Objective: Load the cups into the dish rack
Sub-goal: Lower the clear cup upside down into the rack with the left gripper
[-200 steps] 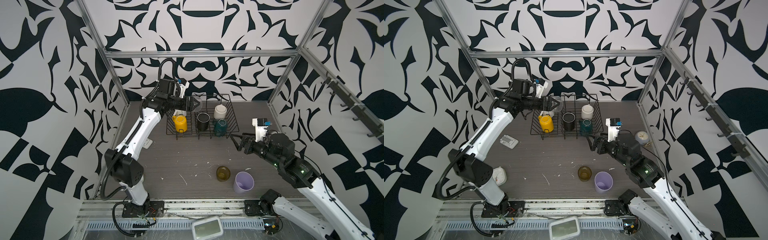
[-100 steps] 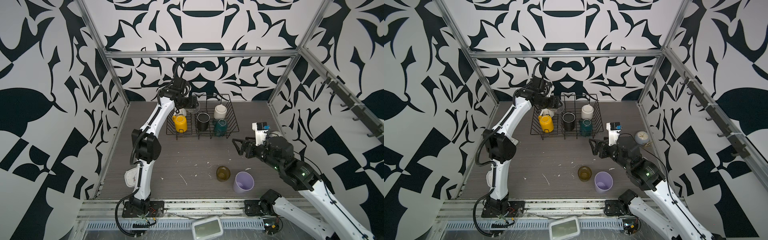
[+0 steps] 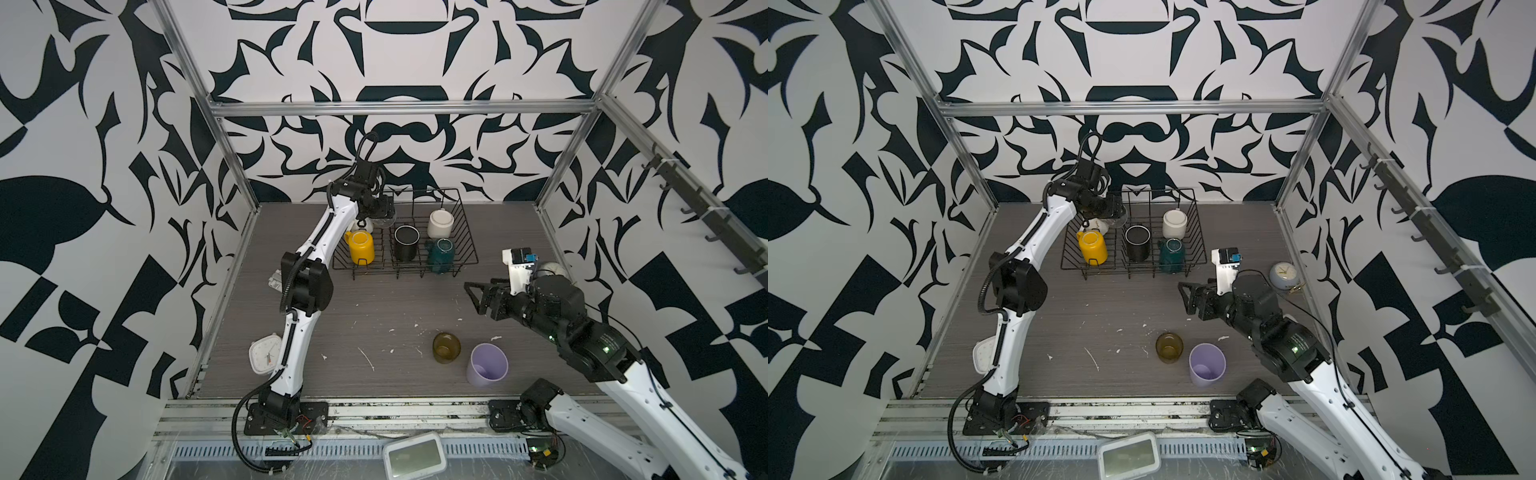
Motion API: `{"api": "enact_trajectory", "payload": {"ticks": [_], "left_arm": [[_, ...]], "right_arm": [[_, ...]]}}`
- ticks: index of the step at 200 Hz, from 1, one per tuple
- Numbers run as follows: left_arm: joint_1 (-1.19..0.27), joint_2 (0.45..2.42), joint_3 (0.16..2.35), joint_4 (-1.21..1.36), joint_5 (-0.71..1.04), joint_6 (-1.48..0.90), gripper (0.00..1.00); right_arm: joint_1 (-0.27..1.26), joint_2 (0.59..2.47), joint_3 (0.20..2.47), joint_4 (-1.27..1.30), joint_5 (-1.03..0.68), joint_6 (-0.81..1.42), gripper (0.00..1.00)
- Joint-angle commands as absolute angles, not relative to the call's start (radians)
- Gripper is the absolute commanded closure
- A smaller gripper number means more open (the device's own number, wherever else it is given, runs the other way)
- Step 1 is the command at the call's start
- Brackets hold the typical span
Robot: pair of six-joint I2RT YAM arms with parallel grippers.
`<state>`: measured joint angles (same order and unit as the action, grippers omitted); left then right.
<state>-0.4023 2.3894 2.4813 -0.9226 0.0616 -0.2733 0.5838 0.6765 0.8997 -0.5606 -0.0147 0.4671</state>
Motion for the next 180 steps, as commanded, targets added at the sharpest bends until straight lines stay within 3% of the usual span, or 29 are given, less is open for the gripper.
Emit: {"api": "enact_trajectory", "payload": {"ticks": [1, 128, 180], "left_arm": [[-0.397, 2.417, 2.513, -0.929, 0.035, -0.278, 1.00], [-0.396, 2.516, 2.507, -0.851, 0.023, -0.269, 1.00], [-0.396, 2.540, 2.493, -0.829, 0.028, -0.264, 0.61]], "right_arm": [[0.581, 0.663, 0.904, -0.543, -0.012, 0.462, 0.12], [0.580, 0.699, 0.887, -0.509, -0.035, 0.473, 0.12], [0.581, 0.706, 0.872, -0.493, -0.043, 0.477, 0.12]]}}
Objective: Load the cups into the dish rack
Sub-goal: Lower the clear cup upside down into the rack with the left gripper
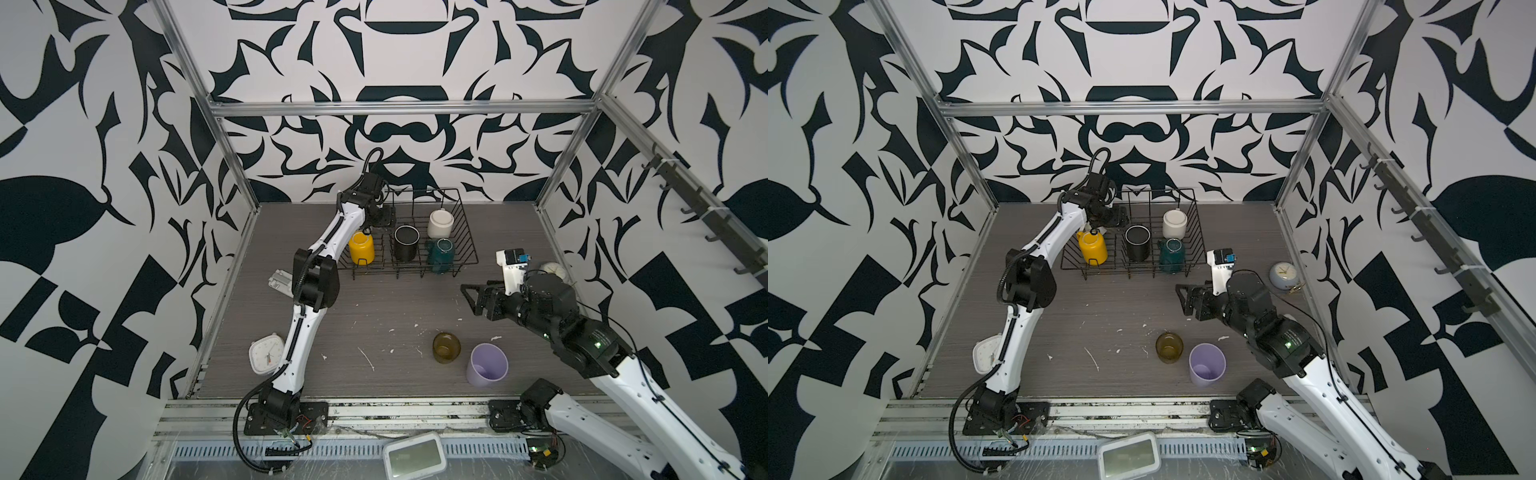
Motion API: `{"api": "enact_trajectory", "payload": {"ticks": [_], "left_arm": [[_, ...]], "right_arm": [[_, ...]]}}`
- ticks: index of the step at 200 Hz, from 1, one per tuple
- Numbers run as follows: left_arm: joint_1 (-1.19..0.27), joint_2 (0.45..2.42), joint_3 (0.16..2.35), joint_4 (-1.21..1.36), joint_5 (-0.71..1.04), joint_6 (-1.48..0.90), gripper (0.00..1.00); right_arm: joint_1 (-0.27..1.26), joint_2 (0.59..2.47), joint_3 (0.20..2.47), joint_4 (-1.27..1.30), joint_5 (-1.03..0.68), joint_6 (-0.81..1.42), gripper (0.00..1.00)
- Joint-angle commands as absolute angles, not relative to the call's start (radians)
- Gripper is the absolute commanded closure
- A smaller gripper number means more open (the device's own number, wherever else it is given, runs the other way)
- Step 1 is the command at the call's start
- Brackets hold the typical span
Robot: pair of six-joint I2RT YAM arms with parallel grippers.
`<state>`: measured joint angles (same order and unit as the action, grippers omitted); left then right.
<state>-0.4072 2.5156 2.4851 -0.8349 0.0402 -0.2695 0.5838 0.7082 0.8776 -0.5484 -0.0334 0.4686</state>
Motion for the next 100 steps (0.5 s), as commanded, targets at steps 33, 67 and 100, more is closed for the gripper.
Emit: {"api": "enact_trajectory", "payload": {"ticks": [33, 67, 100], "left_arm": [[-0.396, 2.550, 2.483, -0.819, 0.031, -0.260, 0.43], [-0.397, 2.545, 2.466, -0.819, 0.032, -0.255, 0.28], [-0.397, 2.537, 2.449, -0.818, 0.034, -0.248, 0.19]], "right_arm": [[0.581, 0.712, 0.862, -0.481, -0.049, 0.483, 0.12], [0.581, 0.718, 0.858, -0.473, -0.052, 0.485, 0.12], [0.580, 0.722, 0.857, -0.472, -0.052, 0.483, 0.12]]}}
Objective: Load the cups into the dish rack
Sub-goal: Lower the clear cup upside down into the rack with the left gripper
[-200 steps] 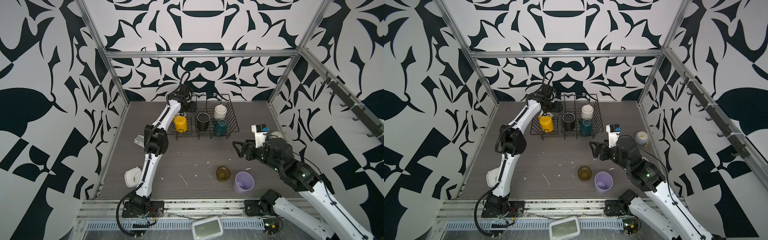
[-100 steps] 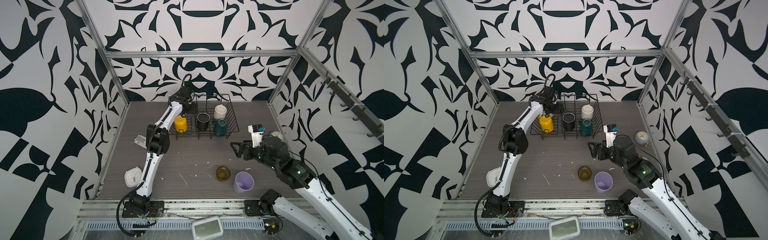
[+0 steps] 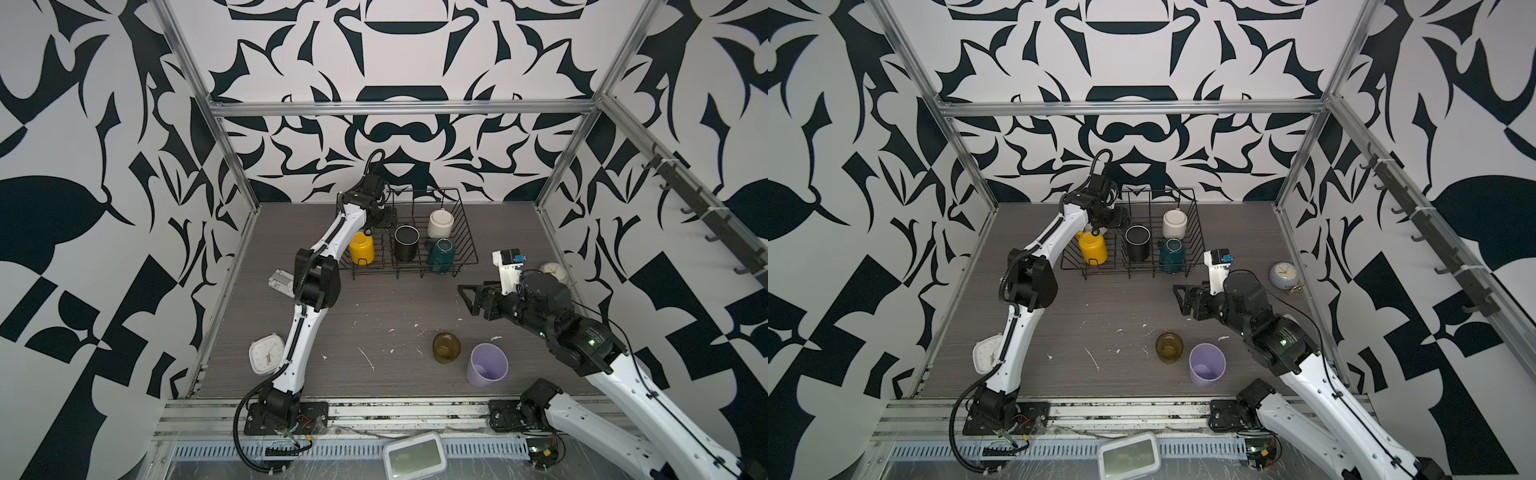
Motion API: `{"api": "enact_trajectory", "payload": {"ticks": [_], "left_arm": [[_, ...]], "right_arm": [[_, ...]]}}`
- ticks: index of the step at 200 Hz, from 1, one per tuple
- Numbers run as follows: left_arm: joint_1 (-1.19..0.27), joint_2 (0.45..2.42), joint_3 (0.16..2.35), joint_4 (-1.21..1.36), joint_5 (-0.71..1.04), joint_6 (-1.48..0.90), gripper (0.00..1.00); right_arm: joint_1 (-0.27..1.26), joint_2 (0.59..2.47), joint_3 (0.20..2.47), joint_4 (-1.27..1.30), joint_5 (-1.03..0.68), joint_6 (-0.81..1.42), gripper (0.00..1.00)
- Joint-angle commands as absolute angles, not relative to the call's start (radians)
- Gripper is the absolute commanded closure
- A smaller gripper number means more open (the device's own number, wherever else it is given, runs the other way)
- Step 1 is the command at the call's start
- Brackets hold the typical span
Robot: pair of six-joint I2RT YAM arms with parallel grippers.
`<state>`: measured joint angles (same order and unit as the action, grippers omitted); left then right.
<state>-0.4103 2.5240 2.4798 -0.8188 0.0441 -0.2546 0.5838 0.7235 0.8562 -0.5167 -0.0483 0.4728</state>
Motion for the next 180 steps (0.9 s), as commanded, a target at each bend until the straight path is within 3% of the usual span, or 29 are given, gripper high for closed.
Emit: {"api": "enact_trajectory", "payload": {"ticks": [1, 118, 180], "left_arm": [[-0.396, 2.536, 2.448, -0.819, 0.035, -0.247, 0.19], [-0.394, 2.419, 2.356, -0.738, 0.041, -0.241, 0.00], [-0.390, 2.280, 2.261, -0.694, 0.036, -0.239, 0.00]], "right_arm": [[0.581, 0.722, 0.857, -0.472, -0.052, 0.483, 0.12], [0.581, 0.708, 0.877, -0.502, -0.030, 0.484, 0.13], [0.580, 0.751, 0.933, -0.629, 0.045, 0.479, 0.19]]}}
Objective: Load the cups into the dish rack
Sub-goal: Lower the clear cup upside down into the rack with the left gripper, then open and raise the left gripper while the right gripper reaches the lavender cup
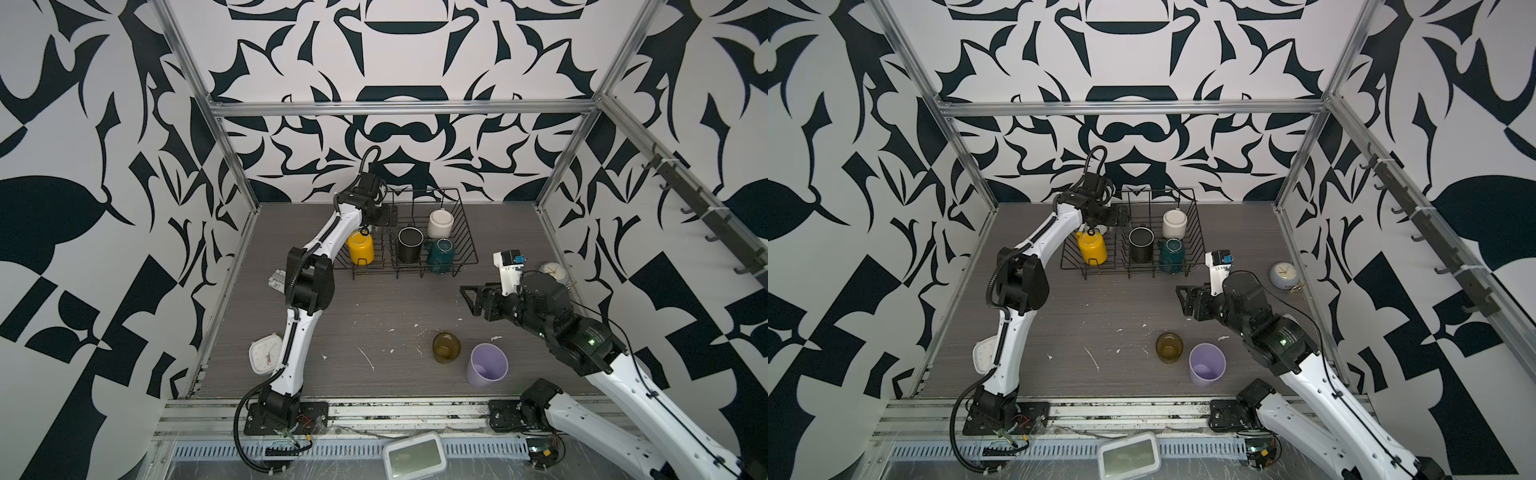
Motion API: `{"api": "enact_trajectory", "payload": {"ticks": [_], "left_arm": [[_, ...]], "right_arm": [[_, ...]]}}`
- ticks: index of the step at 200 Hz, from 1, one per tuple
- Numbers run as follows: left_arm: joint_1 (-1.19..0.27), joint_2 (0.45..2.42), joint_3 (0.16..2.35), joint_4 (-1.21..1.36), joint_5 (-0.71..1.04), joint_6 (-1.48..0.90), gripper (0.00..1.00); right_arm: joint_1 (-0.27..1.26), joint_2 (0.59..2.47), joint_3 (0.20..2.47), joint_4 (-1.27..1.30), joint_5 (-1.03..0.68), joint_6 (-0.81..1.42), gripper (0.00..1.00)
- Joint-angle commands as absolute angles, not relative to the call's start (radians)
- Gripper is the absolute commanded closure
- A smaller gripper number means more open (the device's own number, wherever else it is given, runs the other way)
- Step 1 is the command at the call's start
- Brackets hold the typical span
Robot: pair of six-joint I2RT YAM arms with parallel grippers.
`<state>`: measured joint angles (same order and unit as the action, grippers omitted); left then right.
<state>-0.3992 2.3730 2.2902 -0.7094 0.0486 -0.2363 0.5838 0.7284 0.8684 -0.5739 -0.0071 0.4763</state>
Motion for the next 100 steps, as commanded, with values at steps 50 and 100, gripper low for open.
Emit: {"api": "enact_trajectory", "payload": {"ticks": [50, 100], "left_arm": [[-0.378, 2.086, 2.140, -0.569, 0.080, -0.290, 0.01], [-0.279, 1.721, 1.624, -0.006, 0.282, -0.543, 0.01]], "right_arm": [[0.583, 0.875, 1.013, -0.787, 0.084, 0.468, 0.24], [0.592, 0.870, 1.030, -0.884, 0.112, 0.519, 0.34]]}}
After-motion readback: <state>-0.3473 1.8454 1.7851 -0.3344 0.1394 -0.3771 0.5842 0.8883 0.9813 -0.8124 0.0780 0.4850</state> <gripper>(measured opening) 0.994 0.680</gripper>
